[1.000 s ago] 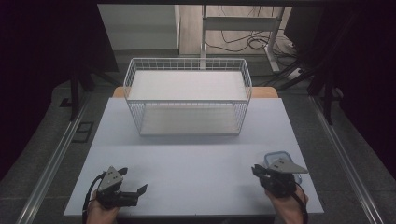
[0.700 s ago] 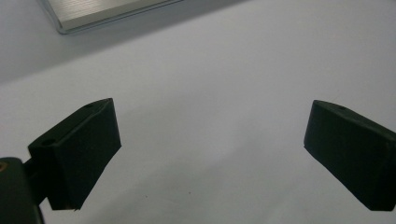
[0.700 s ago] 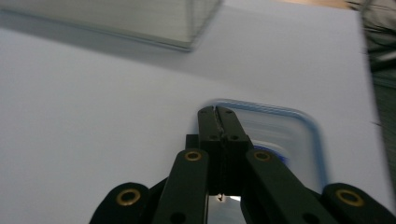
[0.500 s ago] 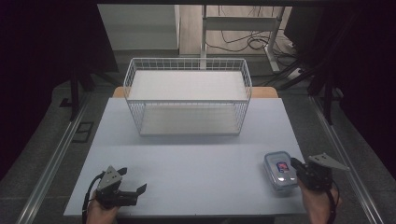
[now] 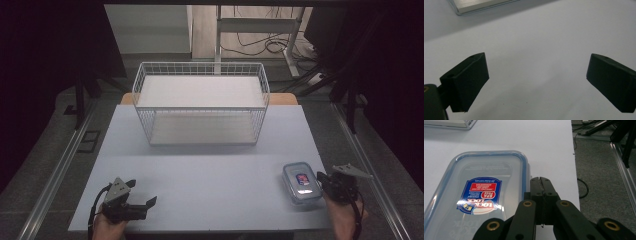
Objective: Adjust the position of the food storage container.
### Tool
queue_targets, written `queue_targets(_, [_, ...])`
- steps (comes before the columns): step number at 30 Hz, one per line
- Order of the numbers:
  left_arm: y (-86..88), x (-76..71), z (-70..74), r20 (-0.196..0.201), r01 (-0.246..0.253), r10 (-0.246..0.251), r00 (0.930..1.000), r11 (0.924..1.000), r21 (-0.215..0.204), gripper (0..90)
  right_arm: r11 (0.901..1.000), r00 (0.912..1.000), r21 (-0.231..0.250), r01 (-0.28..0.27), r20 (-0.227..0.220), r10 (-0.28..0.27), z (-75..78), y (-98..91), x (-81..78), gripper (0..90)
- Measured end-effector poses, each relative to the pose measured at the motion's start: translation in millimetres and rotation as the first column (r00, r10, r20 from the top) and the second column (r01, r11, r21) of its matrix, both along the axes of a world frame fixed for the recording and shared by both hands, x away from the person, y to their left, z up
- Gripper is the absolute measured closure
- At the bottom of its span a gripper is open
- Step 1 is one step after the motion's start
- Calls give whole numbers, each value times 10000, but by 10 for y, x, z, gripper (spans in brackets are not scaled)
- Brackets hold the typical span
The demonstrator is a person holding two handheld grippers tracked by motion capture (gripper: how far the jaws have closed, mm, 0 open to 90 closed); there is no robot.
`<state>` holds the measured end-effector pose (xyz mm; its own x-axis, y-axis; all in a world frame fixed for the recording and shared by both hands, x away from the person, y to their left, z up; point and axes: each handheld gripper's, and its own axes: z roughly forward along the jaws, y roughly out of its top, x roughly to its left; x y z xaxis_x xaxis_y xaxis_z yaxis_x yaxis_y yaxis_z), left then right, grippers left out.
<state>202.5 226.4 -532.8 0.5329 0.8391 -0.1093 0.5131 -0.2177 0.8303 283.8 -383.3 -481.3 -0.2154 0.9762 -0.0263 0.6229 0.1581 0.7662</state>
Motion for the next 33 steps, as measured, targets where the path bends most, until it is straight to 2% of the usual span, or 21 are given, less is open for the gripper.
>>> queue_targets(6, [-6,9,-5,-98,25,-26,9999,10000,-39,40,9999,10000,160,-64,3,64,-10,42,30,895])
queue_targets(13, [-16,17,-6,-204,62,-64,9998,9999,-80,41,9967,9972,431,-684,-275,696,-36,223,77,895])
queue_targets(15, [-18,17,-5,-215,57,-59,9998,9999,-84,42,9934,9930,451,-1057,-483,1078,-64,332,94,895])
queue_targets(21, [-22,16,-5,-253,70,-72,9997,9999,-94,43,9795,9779,531,-1945,-675,1979,-80,639,103,895])
queue_targets(25, [-26,13,-4,-250,90,-92,9996,9999,-79,44,9657,9639,732,-2492,-783,2546,-96,833,104,896])
queue_targets(27, [-27,10,-2,-255,89,-92,9996,9999,-98,44,9560,9538,819,-2819,-837,2884,-102,908,101,895])
queue_targets(29, [-21,3,1,-250,62,-64,9997,9999,-93,44,9573,9555,669,-2813,-727,2858,-72,920,84,895])
queue_targets(33, [-9,-6,3,-224,-1,-2,9997,9999,-132,45,9619,9617,645,-2657,-518,2691,20,798,-31,895])
